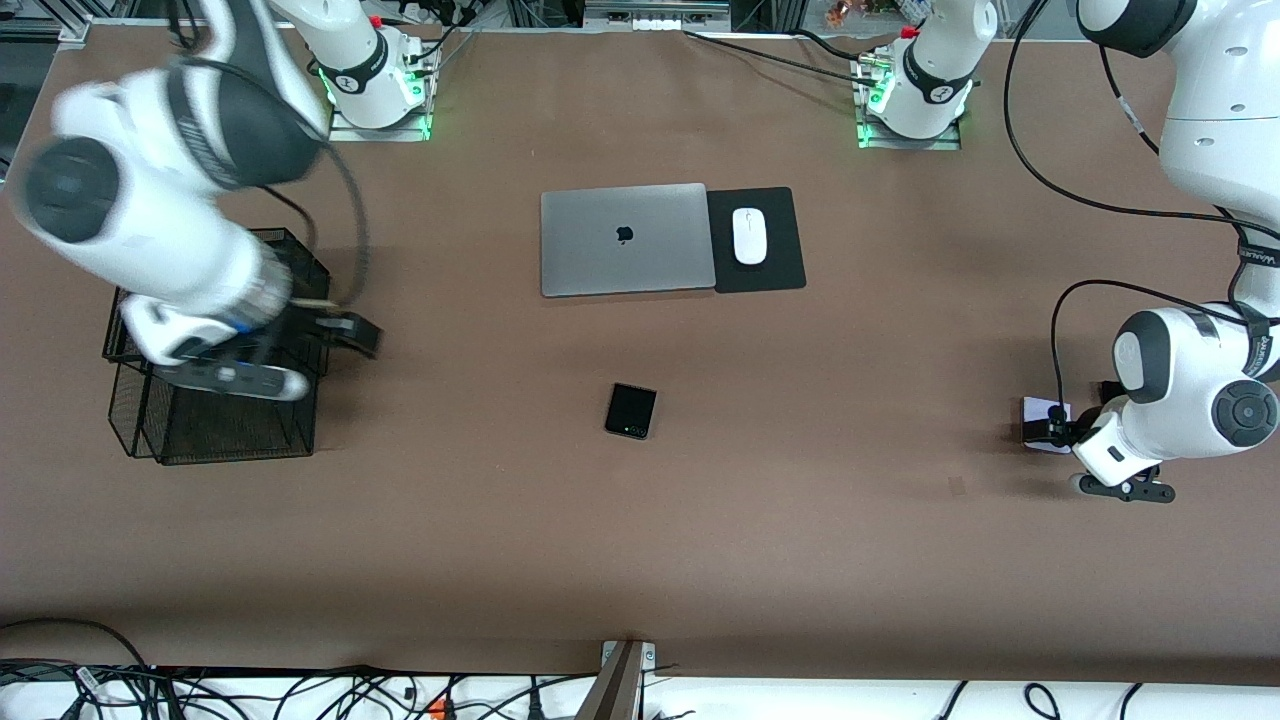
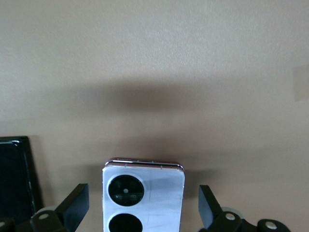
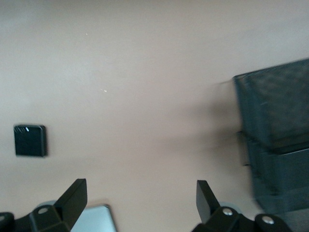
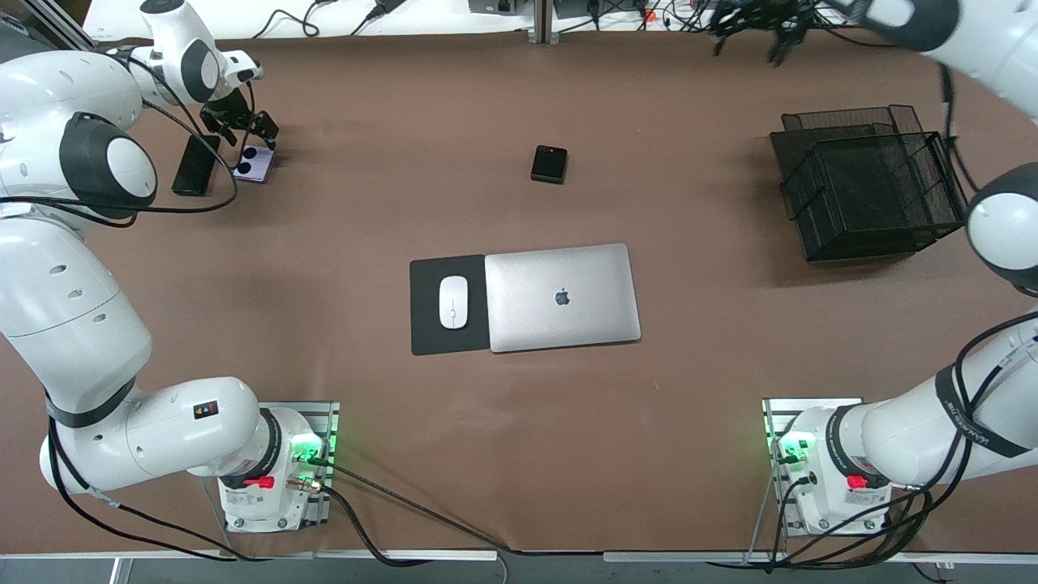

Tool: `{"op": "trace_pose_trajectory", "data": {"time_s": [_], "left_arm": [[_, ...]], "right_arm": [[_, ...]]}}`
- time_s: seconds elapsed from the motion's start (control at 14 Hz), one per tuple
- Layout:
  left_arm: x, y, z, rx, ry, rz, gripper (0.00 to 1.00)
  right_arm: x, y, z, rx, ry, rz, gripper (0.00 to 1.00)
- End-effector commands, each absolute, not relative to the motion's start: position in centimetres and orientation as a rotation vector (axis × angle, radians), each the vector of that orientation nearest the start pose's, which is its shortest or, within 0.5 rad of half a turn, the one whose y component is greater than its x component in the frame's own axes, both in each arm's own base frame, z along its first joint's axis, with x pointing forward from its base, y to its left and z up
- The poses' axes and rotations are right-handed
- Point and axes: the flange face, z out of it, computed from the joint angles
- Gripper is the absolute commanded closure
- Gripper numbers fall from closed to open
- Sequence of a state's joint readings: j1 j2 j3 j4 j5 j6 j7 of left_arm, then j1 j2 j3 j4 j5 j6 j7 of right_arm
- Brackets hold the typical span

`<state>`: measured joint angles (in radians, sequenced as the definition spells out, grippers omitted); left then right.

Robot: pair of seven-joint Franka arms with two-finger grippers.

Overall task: Place phones with both arms
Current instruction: 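Grasp the white phone with the left gripper while the right gripper reaches the flip phone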

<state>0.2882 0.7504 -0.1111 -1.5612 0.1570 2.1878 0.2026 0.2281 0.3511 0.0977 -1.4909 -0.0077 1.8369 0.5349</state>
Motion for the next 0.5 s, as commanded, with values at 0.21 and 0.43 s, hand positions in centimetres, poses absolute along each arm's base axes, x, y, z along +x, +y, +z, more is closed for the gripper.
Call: {"op": "trace_pose_trajectory", "data": {"time_s": [0.21,0.43], "left_arm": [[65.4,14.0,19.5,-3.109,0.168,0.185,0.00],[65.3,14.0,19.4,-3.107,0.172,0.183,0.00]], "right_arm": [[65.0,32.2,39.5,-2.974,0.766,-0.041,0.00],[64.4,38.6,36.2,-2.939,0.842,-0.052,0.00]]}}
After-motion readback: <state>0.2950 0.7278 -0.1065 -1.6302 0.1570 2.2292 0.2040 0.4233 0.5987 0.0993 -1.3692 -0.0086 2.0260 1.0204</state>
